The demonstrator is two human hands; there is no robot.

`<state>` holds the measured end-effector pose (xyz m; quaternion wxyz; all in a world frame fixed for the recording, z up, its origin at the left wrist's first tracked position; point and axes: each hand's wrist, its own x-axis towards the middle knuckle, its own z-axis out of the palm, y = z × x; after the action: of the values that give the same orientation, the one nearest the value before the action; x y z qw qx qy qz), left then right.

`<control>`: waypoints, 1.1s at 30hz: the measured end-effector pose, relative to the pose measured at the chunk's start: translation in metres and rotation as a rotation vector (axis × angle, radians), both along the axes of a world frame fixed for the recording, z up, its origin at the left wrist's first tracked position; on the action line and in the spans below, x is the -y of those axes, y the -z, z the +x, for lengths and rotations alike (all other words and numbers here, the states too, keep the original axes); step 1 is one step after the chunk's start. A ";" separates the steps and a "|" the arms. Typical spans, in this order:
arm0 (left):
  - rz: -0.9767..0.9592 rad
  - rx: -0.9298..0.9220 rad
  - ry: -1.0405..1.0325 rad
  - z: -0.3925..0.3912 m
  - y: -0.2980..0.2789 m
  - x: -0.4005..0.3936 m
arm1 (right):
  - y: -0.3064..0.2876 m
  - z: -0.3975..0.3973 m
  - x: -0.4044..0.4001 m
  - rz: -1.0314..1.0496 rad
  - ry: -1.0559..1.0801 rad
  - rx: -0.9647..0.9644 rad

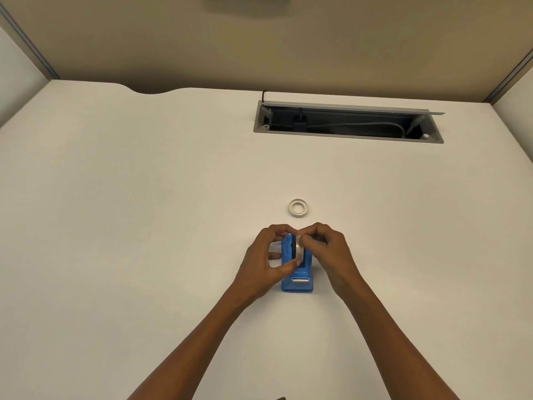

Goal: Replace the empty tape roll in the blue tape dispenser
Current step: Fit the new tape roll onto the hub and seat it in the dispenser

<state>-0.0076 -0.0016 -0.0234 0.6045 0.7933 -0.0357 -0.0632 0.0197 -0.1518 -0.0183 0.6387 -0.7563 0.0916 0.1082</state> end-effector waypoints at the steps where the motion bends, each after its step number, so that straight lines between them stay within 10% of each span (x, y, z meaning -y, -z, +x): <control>1: 0.000 0.000 -0.001 0.000 0.000 0.000 | 0.000 0.000 0.000 0.002 0.012 -0.004; 14: 0.003 0.026 -0.018 0.001 -0.004 0.001 | 0.002 -0.019 0.017 0.000 -0.130 0.261; 33: -0.026 0.034 -0.014 -0.002 0.002 0.001 | 0.005 -0.011 0.011 0.024 -0.087 0.140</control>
<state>-0.0098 -0.0025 -0.0249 0.6144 0.7866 -0.0412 -0.0451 0.0086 -0.1629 -0.0230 0.6474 -0.7574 0.0127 0.0839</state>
